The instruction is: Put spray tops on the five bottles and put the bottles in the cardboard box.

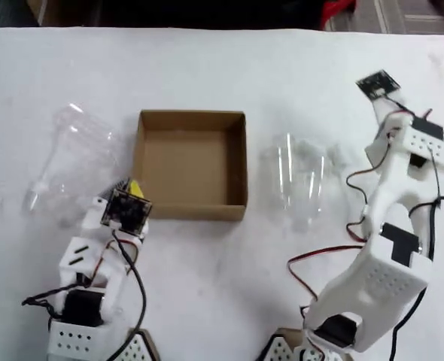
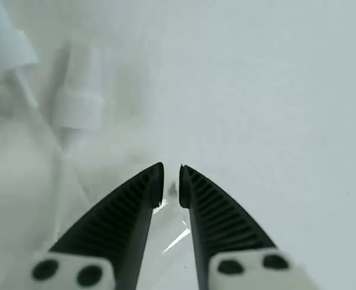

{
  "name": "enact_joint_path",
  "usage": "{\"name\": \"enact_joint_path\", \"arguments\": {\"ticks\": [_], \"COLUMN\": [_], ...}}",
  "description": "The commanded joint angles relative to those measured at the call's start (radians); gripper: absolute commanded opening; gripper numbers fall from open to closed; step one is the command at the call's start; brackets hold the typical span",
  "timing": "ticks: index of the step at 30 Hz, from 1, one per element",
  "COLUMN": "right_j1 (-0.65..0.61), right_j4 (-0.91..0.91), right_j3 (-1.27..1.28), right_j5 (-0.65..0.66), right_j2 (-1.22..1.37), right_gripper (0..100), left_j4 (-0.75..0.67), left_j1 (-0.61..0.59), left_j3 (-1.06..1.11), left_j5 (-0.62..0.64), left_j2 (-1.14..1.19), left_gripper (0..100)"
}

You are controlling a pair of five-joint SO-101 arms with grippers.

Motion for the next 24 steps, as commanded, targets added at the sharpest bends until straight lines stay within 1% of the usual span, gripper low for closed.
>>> {"name": "enact_joint_path", "arguments": {"ticks": [1,6,11,15,17,21,22,24], "right_j1": [0.062,0.136,0.246,0.331,0.366,0.407,0.412,0.417], "right_j4": [-0.151,-0.174,-0.168,-0.151,-0.073,0.159,0.199,0.242], "right_j3": [0.066,0.081,0.068,0.075,0.075,0.071,0.069,0.068], "right_j5": [0.044,0.275,0.356,0.502,0.608,0.839,0.861,0.853], "right_j2": [-0.045,0.056,0.065,0.047,0.041,-0.001,-0.021,-0.068], "right_gripper": [3.6,3.5,3.8,3.6,3.6,3.5,3.4,3.4], "left_j4": [-0.017,-0.017,-0.018,-0.020,-0.021,-0.021,-0.020,-0.017], "left_j1": [0.005,0.008,0.008,0.008,0.008,0.010,0.010,0.010], "left_j3": [-0.005,-0.005,-0.005,-0.005,-0.005,-0.005,-0.005,-0.005], "left_j5": [0.002,0.002,0.002,0.002,0.002,0.002,0.002,0.002], "left_j2": [-0.010,-0.010,-0.010,-0.010,-0.010,-0.010,-0.010,-0.010], "left_gripper": [2,2,2,2,2,2,2,2]}}
